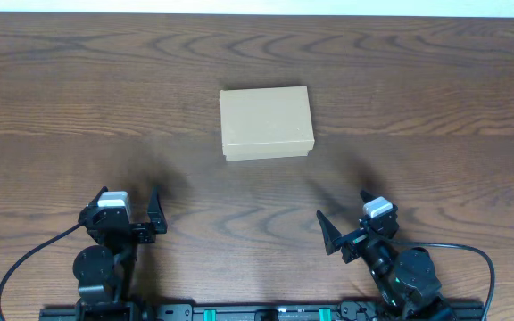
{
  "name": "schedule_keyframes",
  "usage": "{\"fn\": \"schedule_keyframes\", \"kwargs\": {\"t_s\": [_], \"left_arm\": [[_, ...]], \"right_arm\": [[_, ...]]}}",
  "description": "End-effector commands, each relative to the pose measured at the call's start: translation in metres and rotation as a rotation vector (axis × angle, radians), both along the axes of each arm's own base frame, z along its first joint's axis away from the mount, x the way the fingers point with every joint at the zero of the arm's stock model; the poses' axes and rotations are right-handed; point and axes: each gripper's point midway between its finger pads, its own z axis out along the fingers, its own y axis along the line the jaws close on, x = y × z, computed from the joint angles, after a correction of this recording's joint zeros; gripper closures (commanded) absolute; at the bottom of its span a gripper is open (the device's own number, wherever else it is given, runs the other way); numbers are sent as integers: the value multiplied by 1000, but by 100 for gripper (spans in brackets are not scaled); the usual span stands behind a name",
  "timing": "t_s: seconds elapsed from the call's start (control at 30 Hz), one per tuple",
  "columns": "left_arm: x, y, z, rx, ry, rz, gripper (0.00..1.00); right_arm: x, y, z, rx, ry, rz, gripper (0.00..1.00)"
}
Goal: Pack container
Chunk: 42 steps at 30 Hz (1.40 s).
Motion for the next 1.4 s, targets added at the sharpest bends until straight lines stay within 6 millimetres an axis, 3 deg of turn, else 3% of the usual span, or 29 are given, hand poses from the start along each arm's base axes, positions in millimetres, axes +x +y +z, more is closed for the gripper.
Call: {"fn": "schedule_keyframes", "kwargs": {"t_s": [0.0,1.37], "left_arm": [[0,2,-13,7,26,9,5],[0,2,-13,7,26,9,5]], "right_arm": [[0,0,0,-14,-12,2,1],[0,0,0,-14,-12,2,1]]}}
